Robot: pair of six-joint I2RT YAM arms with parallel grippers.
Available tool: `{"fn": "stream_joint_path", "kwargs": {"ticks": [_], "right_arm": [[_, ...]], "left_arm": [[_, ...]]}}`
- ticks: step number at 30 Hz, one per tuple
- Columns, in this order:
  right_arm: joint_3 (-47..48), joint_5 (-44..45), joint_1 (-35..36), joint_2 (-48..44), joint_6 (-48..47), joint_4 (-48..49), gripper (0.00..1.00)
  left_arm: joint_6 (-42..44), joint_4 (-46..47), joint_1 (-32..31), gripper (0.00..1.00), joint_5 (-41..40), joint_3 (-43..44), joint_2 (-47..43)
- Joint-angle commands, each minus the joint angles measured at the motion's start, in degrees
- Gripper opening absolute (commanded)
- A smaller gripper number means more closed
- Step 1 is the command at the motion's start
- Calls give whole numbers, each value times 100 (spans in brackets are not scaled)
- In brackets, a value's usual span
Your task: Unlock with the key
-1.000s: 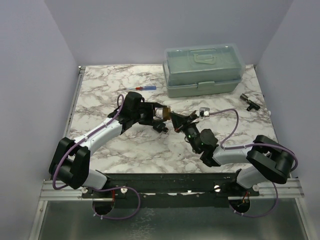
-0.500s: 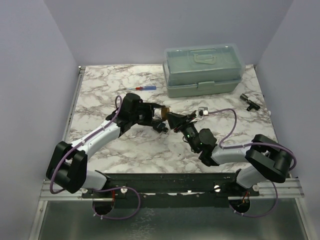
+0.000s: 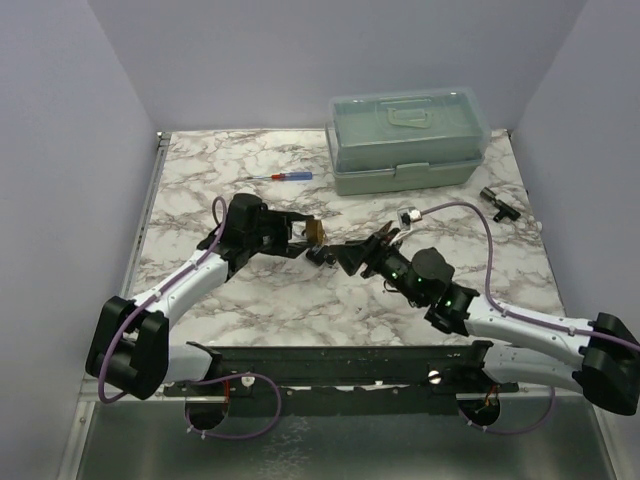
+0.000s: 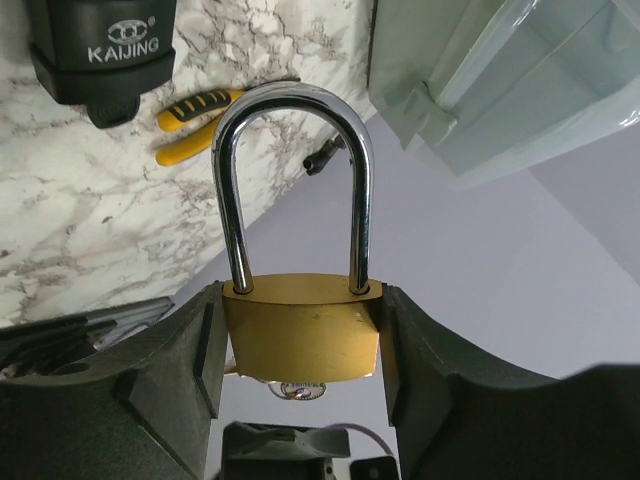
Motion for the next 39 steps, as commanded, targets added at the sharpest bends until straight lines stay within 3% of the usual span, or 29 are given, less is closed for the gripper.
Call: {"fn": "stream_joint_path", "kwargs": {"ticks": [1,5,9,12,18,39], "right_arm": [[734,-274,15,-228,169,-2950,67],[1899,-476,6,364,-263,-4671,67],[2458,-858,2,816,-541,-5071,64],[2731,-1066,-11,1137,-718,-5125,55],[2938,-1287,-20,1533,-802,-5006,41],[3000,-1291,-20,1940,-620,-4502,37]], "left_arm": [[974,5,98,0,-173,183,-184],[1971,-566,116,0,-156,524,14],[2626,-853,117,0,-101,668,81],[3168,-1259,105,0,-233,856,38],[3359,-1476,104,0,-407,787,-242],[3552,-1504,-196,0,-337,742,-379]]}}
